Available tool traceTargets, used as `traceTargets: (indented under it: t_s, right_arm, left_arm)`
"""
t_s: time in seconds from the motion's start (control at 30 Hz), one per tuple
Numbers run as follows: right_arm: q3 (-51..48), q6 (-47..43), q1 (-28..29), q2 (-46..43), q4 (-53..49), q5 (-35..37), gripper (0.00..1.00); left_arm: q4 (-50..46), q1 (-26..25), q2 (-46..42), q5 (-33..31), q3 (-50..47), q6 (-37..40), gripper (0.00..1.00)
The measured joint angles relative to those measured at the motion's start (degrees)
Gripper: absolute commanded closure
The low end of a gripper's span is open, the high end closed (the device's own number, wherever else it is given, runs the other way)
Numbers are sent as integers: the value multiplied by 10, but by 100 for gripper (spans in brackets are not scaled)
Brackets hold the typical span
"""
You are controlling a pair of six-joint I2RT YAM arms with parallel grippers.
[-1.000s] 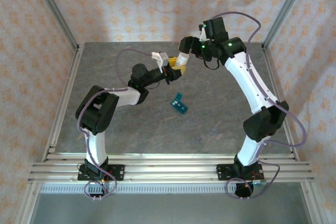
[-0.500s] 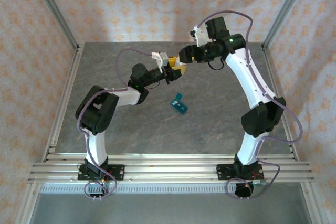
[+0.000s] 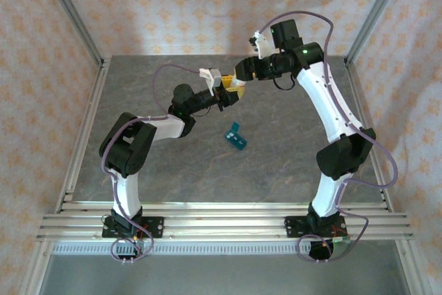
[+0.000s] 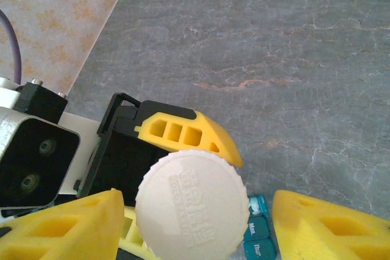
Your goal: Sort the pills into containers
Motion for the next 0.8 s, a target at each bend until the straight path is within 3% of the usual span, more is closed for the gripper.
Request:
traceTargets:
  t_s: [0.37,0.8]
  right_arm:
    - [10,0,0,11,-2,0,43]
    - [0,44,0,16,15,-6,68]
  left_arm:
    - [0,0,0,0,0,0,100]
    - [-5,1,0,-1,0,-2,100]
